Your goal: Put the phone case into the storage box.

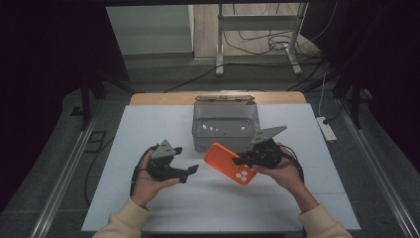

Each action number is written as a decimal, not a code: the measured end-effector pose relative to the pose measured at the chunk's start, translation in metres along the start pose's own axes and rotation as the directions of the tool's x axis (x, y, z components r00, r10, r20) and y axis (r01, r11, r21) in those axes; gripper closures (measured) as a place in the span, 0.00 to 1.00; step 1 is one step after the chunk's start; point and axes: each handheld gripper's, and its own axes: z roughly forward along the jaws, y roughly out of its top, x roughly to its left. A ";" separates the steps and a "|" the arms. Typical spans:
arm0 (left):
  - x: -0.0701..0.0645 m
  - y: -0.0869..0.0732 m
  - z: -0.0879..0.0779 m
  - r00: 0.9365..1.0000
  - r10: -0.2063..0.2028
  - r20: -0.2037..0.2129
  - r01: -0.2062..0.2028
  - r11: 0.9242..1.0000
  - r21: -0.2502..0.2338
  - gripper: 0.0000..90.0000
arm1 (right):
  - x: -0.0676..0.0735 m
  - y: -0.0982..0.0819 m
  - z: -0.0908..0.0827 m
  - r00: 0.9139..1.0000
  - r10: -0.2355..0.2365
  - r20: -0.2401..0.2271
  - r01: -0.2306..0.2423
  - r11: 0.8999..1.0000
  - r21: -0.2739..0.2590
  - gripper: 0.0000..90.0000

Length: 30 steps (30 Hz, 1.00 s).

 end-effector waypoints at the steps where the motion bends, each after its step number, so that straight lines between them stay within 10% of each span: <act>1: 0.001 -0.002 -0.003 1.000 -0.008 -0.005 0.008 1.000 -0.004 0.14 | 0.000 0.000 0.000 1.000 0.002 -0.002 -0.002 1.000 -0.001 0.89; 30: 0.005 -0.057 -0.025 0.998 -0.042 -0.046 0.045 0.998 0.045 0.13 | 0.009 0.001 -0.017 0.998 0.004 0.056 -0.004 1.000 -0.014 0.89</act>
